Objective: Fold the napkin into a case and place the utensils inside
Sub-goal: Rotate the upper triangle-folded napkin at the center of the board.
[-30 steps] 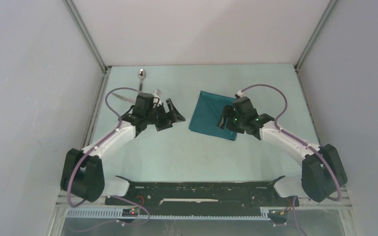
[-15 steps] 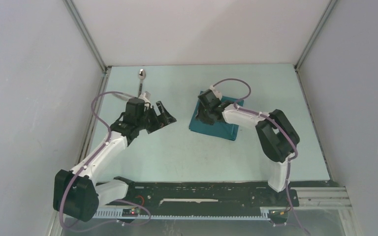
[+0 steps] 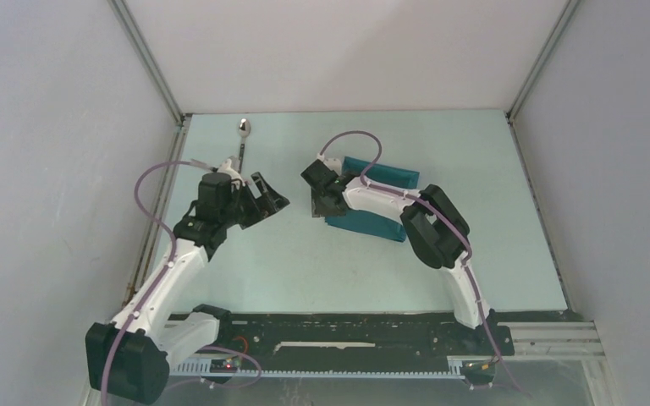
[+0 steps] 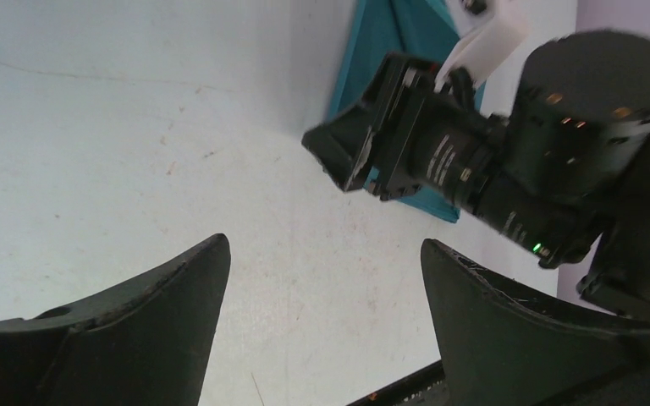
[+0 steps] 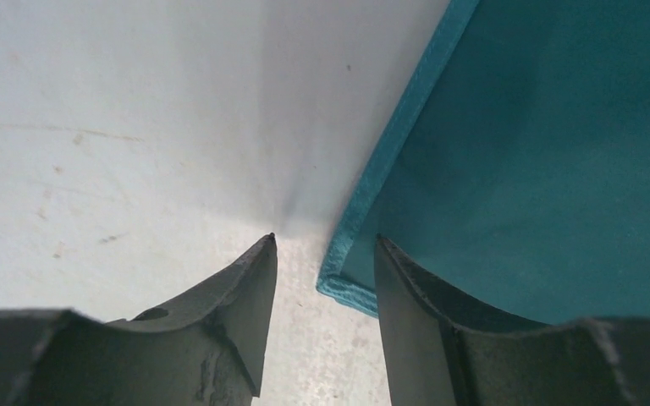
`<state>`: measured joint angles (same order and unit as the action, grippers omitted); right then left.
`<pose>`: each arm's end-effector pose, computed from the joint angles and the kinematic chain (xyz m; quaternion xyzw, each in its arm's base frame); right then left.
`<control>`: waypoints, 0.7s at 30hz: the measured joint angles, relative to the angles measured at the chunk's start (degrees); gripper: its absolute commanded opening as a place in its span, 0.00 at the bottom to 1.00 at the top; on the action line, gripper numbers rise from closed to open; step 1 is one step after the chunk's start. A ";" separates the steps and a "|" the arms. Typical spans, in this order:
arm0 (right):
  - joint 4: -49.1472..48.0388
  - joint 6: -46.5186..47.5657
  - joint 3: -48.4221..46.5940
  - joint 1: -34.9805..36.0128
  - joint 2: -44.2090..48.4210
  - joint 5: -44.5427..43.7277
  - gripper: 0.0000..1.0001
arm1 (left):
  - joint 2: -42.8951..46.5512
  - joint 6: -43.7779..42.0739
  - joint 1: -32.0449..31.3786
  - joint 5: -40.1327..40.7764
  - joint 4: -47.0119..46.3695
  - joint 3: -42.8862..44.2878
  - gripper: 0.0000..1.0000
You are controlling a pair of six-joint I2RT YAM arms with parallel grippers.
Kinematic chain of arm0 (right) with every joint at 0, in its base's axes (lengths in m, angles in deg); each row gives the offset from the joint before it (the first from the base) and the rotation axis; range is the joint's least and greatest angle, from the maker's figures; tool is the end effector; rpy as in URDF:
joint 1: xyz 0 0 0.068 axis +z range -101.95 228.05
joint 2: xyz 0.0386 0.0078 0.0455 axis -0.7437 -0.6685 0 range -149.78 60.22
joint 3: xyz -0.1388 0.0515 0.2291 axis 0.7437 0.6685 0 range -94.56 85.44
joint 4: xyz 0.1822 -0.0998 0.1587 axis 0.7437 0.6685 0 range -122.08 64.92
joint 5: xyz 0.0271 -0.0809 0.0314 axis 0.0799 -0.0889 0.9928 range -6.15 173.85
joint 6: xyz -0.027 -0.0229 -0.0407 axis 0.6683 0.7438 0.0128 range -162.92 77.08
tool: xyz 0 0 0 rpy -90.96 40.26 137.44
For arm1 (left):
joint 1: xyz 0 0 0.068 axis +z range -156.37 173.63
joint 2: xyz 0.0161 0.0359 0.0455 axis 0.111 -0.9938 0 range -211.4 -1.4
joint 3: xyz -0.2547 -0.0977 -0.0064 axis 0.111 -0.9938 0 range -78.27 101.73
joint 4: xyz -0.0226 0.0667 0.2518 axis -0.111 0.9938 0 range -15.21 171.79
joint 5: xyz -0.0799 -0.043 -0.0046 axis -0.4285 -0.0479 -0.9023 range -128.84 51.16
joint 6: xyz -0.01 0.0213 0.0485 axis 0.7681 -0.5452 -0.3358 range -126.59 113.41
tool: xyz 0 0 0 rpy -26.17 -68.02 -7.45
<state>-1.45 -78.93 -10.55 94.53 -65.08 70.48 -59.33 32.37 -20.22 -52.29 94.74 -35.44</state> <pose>0.3295 0.3351 0.1674 -0.0574 0.9580 0.0853 0.2677 0.2124 -0.0609 0.2690 -0.1388 0.8718 -0.2968 0.3641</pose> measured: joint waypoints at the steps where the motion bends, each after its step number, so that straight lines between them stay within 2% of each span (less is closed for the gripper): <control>1: 0.81 0.70 0.00 0.20 -0.11 -0.26 0.50 | 0.74 -0.04 0.63 0.11 0.00 0.00 0.90; 4: 2.51 2.21 -0.33 0.52 -0.44 -0.87 0.36 | 1.29 -0.17 1.49 0.31 0.09 0.00 0.90; 7: 4.02 2.97 -0.46 0.61 -0.50 -1.29 0.33 | 1.27 -0.44 1.60 0.28 0.55 0.00 0.90; 12: 4.76 3.67 -0.31 0.66 -0.44 -1.70 0.21 | 1.25 -0.44 1.64 0.28 0.61 0.00 0.90; 18: 3.58 5.68 3.10 0.81 1.49 -2.08 0.17 | 1.22 -0.42 1.66 0.24 0.61 0.00 0.91; 21: 2.84 7.21 6.32 0.81 3.61 -1.73 0.24 | 1.16 -0.39 1.66 0.22 0.59 0.00 0.90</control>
<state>1.39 -71.71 -4.23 95.34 -61.47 68.76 -58.17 31.98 -18.56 -52.07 95.33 -35.44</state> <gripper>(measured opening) 0.181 0.906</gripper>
